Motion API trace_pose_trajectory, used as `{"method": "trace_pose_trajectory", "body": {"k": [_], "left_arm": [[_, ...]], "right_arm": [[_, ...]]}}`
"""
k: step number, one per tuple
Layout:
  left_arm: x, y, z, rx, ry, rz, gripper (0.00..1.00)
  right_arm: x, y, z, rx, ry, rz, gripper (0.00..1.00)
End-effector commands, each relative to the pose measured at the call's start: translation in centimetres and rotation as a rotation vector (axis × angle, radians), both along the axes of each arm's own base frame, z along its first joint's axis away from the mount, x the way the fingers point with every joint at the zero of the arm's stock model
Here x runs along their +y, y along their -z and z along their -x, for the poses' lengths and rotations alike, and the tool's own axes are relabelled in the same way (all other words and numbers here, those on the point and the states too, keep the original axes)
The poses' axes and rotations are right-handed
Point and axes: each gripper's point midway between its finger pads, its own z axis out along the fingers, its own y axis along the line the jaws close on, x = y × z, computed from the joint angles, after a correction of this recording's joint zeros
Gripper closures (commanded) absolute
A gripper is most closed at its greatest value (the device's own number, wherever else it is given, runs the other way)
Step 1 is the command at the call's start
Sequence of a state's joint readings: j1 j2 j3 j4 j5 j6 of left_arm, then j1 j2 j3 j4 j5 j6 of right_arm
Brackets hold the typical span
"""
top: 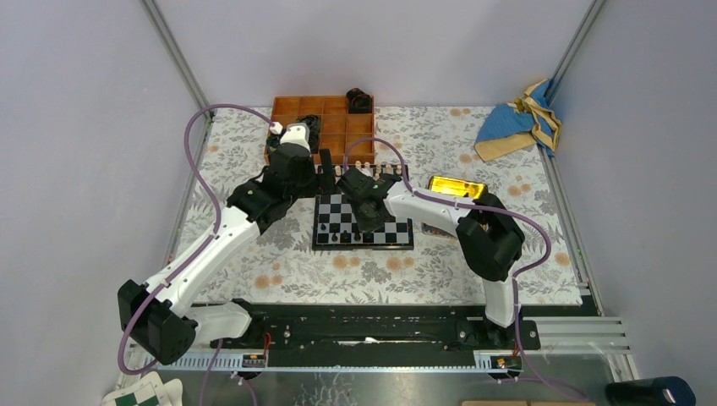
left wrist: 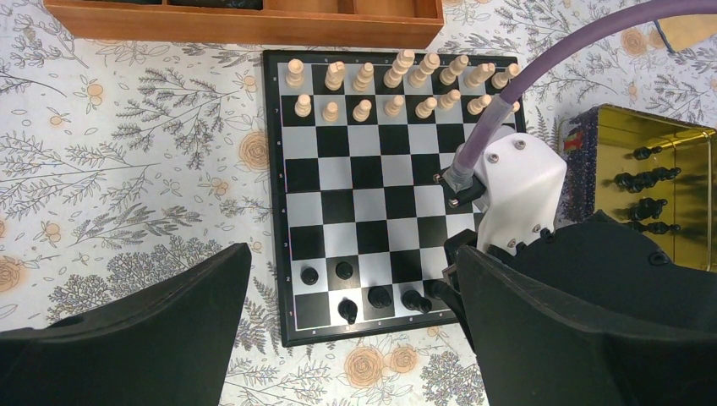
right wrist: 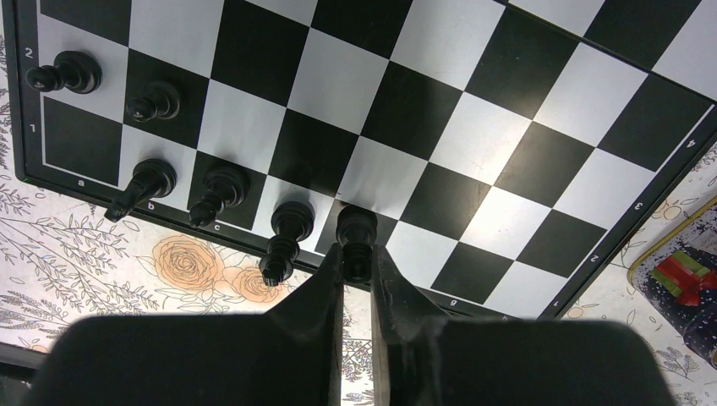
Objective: Set up the chess pieces on the board
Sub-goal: Place the chess piece on the chessboard.
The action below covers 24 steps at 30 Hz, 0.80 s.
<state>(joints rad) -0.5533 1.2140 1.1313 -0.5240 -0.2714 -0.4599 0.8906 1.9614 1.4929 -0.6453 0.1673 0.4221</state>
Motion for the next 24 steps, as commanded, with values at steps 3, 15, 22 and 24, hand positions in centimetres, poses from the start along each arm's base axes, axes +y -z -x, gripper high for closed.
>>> {"method": "trace_pose_trajectory", "body": {"k": [3,15,22,24], "left_arm": [[0.01,-0.29,-0.43,-0.016,0.003,0.001,0.01],[-0.05,-0.35,-0.50,-0.016,0.005,0.001,0.01],[-0.10,-0.14,-0.55,-0.011,0.005,-0.002,0.01],[-0.10,-0.08,-0.54,-0.009,0.006,-0.003,0.01]], "right_arm": [[-0.20,-0.98,0.42,-0.021,-0.020,0.009,0.90],[-0.34,-1.38,0.85,-0.012,-0.023,0.000,0.91],[-0.39,-1.71,0.98,-0.014,-0.024,-0.004,0.92],[-0.39,-1.64,1.01,-0.012,-0.025,-0.004,0.92]]}}
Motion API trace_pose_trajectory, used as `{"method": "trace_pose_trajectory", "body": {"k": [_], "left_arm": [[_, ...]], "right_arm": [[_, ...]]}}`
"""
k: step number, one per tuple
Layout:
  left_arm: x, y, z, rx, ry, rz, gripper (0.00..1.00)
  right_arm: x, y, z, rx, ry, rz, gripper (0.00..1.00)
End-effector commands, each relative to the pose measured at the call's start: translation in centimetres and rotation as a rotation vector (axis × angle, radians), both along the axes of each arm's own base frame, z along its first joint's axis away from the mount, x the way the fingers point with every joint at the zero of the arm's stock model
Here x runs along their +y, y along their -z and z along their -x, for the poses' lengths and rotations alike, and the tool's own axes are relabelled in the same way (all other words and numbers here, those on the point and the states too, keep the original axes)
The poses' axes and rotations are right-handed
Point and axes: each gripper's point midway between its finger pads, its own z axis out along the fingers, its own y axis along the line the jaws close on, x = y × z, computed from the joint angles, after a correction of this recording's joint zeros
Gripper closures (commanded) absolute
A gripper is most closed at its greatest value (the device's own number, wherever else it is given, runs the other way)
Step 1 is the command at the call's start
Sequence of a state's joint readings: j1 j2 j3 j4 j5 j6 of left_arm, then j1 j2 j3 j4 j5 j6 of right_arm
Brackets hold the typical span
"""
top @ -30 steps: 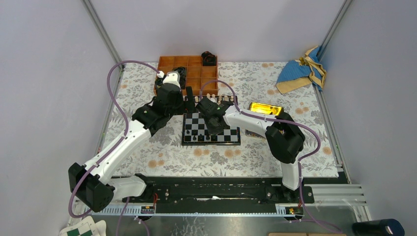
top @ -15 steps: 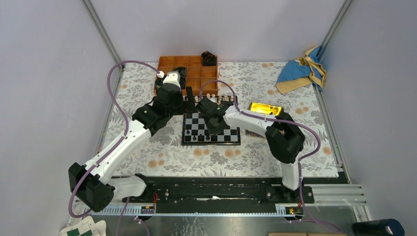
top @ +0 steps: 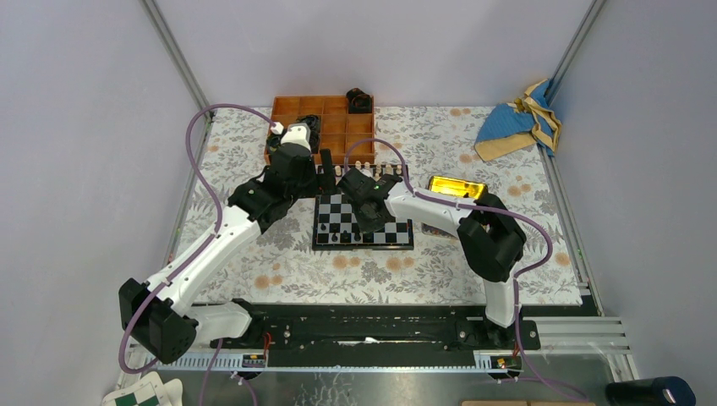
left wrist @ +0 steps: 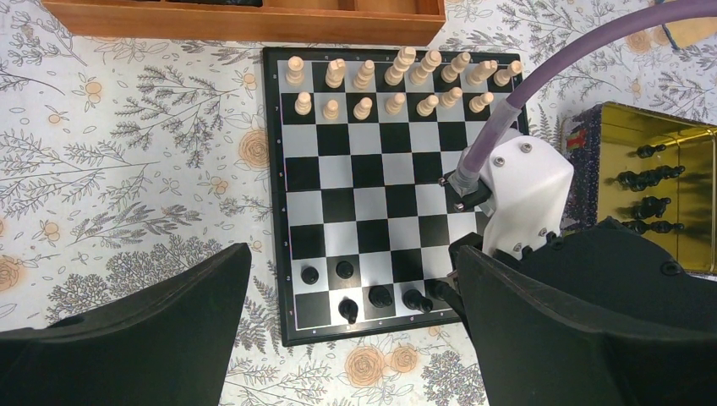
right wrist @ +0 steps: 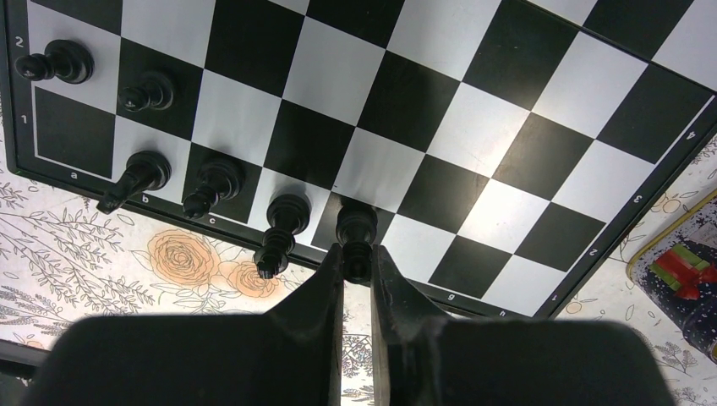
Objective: Set up the chess pieces on the board
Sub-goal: Place the chess piece on the chessboard.
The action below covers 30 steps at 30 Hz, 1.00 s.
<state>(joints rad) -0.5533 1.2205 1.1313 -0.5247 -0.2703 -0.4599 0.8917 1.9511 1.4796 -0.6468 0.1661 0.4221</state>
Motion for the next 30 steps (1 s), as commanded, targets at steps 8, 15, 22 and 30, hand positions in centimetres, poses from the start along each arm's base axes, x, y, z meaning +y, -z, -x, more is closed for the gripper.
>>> {"method": "trace_pose_trajectory", "body": {"k": [8,15,22,30], "left_arm": [[0.1,0.0,-0.5,-0.011,0.001,-0.002,0.01],[0.1,-0.1,-0.4,-0.012,0.000,0.000,0.01],[0.2,-0.2,-0.4,-0.016,-0.001,0.000,0.01],[0.2,-0.5,-0.3,-0.022,0.000,0.004,0.01]], "right_arm": [[-0.2,-1.3,1.1,-0.002,-0.031,-0.003,0.87],[0.0,-1.4,1.0,-0.004,-0.035,-0.009,0.72],[0.2,-2.0,0.8,-0.015,-0.041,-0.021,0.64],[0.4,-3.6,0.4,-0.041,-0.040,-0.036,0.63]]}}
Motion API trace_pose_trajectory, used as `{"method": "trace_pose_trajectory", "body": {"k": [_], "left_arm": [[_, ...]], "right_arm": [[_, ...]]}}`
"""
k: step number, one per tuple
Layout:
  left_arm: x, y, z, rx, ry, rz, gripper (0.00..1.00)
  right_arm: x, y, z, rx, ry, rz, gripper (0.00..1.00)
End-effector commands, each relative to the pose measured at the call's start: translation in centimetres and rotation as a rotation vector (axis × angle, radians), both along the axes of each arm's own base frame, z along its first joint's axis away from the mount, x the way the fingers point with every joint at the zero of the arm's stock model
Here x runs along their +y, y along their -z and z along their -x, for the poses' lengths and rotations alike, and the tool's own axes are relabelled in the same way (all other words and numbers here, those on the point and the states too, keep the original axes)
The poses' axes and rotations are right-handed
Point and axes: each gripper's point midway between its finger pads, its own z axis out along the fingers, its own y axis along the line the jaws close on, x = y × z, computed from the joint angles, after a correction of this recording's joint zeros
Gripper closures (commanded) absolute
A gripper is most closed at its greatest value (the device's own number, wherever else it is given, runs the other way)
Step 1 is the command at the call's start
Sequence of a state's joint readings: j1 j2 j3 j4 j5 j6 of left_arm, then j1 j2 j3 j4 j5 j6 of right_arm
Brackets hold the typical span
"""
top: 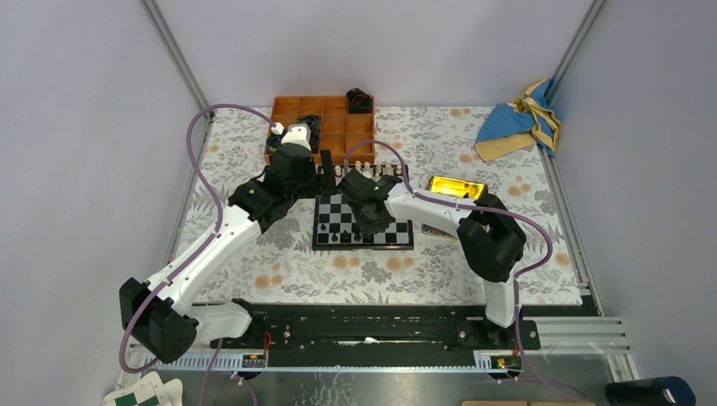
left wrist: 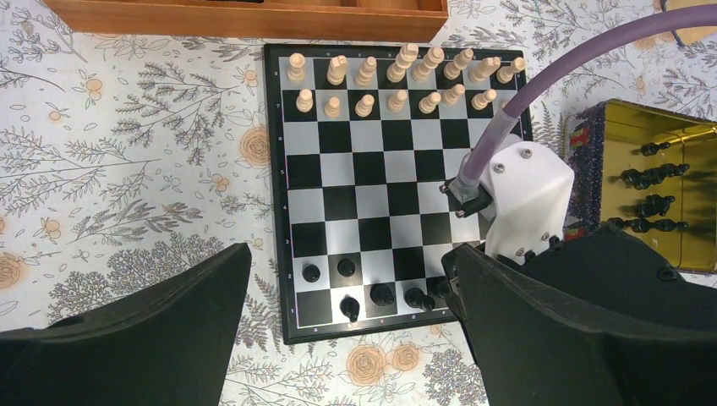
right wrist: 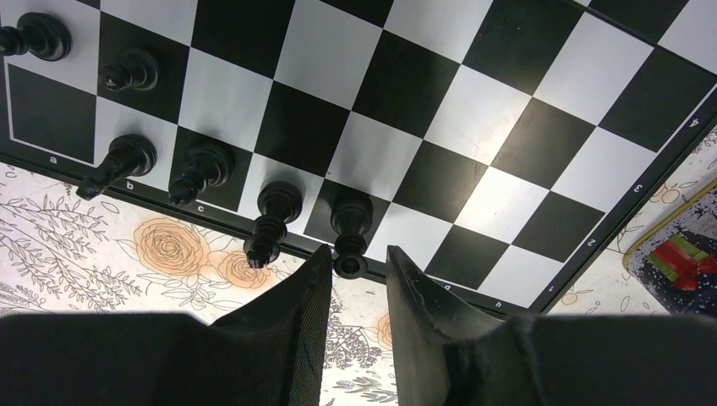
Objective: Set up the chess pieces on the board
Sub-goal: Place the chess piece on the chessboard, then pick up the chess piece from the storage box.
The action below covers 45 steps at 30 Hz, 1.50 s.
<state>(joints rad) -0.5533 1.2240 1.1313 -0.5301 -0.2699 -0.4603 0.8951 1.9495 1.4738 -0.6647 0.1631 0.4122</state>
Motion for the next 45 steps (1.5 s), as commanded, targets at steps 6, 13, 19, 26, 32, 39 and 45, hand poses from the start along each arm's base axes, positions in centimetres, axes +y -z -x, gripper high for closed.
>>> {"method": "trace_pose_trajectory", "body": {"k": [6,13,19,26,32,39,45], "left_arm": [[0.1,-1.0,-0.5,-0.035,0.001,0.008,0.01],[0.1,-1.1,-0.7,-0.038,0.001,0.004,0.01],[0.1,-1.1,-0.6,-0.039,0.003,0.006,0.01],[0.0,-0.9,-0.6,-0.032,0.006,0.011,0.01],[-0.1,-1.1,-0.6,-0.034,0.015,0.011,0.01],[0.0,-1.1,-0.5,-0.032,0.016,0.006,0.01],[0.1,-1.2,-0.6,-0.034,0.018,0.001,0.01]], "right_arm": [[0.9,-6.7,-0.6,-0.104,-0.019,-0.087,0.63],[-0.5,-10.5,-2.5,-0.242,0.042,-0.077,0.60],[-5.8,-11.6,-5.3,-0.307,0.197,-0.018,0.46],[-13.7,-11.0,-8.0,-0.314,0.406,0.011,0.40],[-18.2,-8.7,-8.6,-0.270,0.522,0.052,0.40],[-20.9,-6.4,-8.9,-0.240,0.604,0.060,0.41],[-22.5,-5.0,-9.4,-0.213,0.650,0.057,0.42]]}}
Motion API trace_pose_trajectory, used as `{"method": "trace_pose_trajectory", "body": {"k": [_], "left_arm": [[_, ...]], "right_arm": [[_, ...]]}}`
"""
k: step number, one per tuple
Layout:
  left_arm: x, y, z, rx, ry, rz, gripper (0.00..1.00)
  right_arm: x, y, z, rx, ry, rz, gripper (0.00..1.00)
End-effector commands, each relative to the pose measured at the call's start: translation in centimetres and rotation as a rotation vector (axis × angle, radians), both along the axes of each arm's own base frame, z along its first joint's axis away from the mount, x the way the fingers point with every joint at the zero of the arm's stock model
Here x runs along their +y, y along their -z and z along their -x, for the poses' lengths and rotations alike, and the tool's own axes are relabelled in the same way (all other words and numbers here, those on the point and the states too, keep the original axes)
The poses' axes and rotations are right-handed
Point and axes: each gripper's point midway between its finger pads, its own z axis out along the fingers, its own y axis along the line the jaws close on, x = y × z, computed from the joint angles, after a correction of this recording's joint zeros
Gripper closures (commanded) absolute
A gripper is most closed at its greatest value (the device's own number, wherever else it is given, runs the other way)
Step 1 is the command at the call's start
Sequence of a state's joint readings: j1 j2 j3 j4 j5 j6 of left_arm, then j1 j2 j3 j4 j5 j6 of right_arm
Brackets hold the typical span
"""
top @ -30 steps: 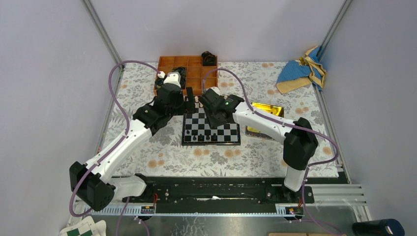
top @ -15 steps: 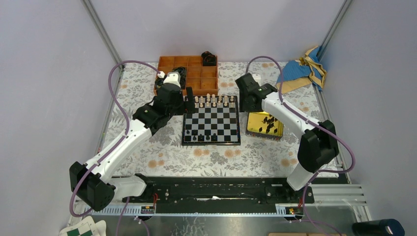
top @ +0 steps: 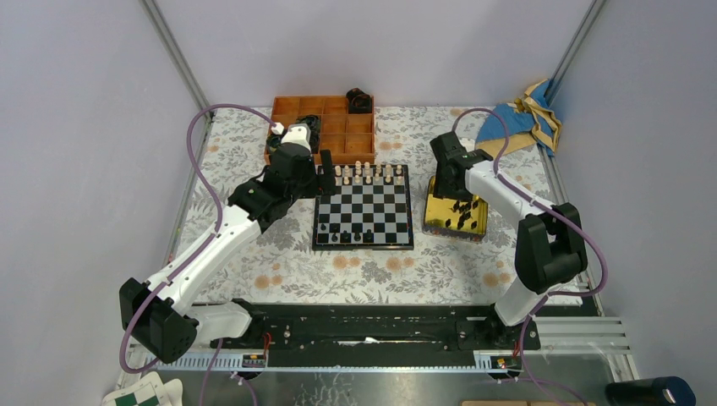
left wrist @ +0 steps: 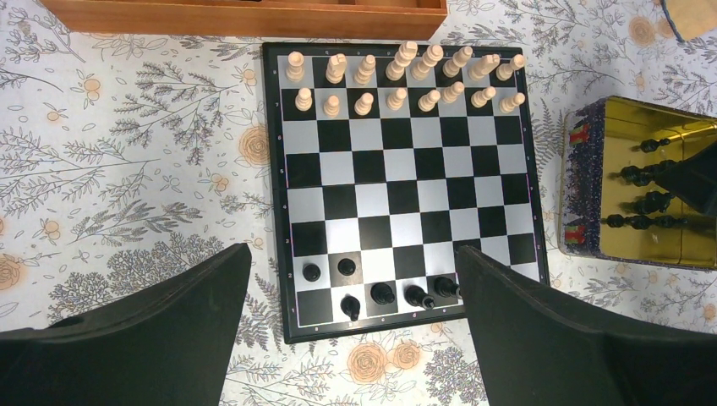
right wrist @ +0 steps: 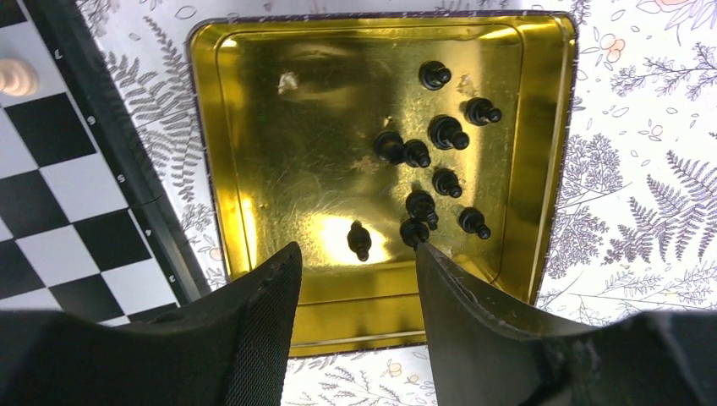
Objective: Set up the chess pieces on the board
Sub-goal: Pick up the chess piece from the storage box.
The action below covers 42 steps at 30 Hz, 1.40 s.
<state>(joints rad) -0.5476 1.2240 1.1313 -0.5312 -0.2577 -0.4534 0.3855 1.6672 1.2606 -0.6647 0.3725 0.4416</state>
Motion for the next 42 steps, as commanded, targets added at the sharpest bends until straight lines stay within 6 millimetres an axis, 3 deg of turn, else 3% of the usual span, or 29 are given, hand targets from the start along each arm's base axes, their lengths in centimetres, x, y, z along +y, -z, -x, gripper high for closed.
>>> {"method": "trace_pose_trajectory", "body": {"k": [1,20,42], "left_arm": [[0.1,-1.2,-0.6,-0.036,0.009,0.000,0.01],[0.2,-0.8,-0.5,-0.027,0.011,-0.005,0.01],[0.5,-0.4,-0.5,-0.022,0.006,-0.009,0.01]], "right_arm": [[-0.6,-0.4,-1.2,-0.050,0.043,-0.037,0.42],[-2.9,3.1,-2.6,0.001,0.111,-0.052,0.48],[-2.8,4.6,-3.6,0.032,0.121,-0.080,0.59]]}}
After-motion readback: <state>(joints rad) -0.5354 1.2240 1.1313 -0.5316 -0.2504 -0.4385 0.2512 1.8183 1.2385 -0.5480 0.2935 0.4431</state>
